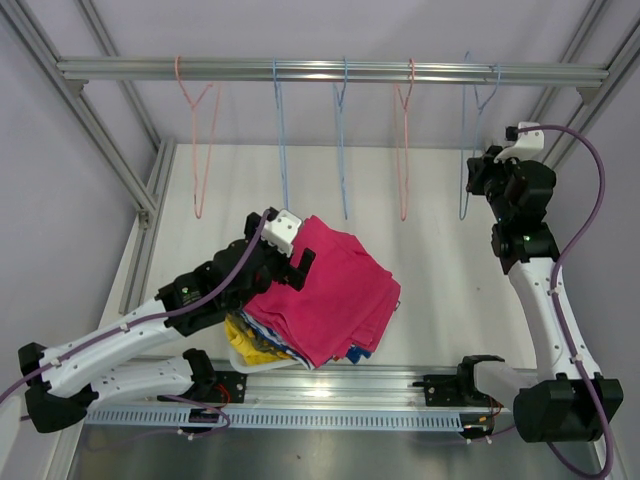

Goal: Remove the trousers from the hanger
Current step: Place the hanger at the clothesline.

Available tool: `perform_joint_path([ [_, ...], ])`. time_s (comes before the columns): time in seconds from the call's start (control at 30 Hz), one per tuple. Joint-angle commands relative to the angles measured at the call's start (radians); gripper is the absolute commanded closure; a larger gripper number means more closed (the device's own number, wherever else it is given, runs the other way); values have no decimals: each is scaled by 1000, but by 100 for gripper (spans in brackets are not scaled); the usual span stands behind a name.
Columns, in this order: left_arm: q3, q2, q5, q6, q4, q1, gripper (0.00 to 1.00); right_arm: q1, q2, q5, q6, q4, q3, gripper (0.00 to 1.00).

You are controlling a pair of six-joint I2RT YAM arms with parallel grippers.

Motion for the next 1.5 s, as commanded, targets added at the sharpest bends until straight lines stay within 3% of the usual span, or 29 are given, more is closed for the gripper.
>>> perform_joint_path([
  [0.0, 39, 3, -14, 9, 6, 5, 0, -7, 10, -46, 17, 50, 34, 100],
  [0.6, 40, -7, -22, 15, 4, 7, 1, -10, 87, -77, 31, 127, 60, 100],
  [1.1, 42, -3, -10, 12, 4, 5, 1, 36, -131, -20, 52, 75, 6, 100],
  [1.47, 42, -6, -22, 17, 4, 7, 1, 36, -16, -23, 23, 73, 92, 100],
])
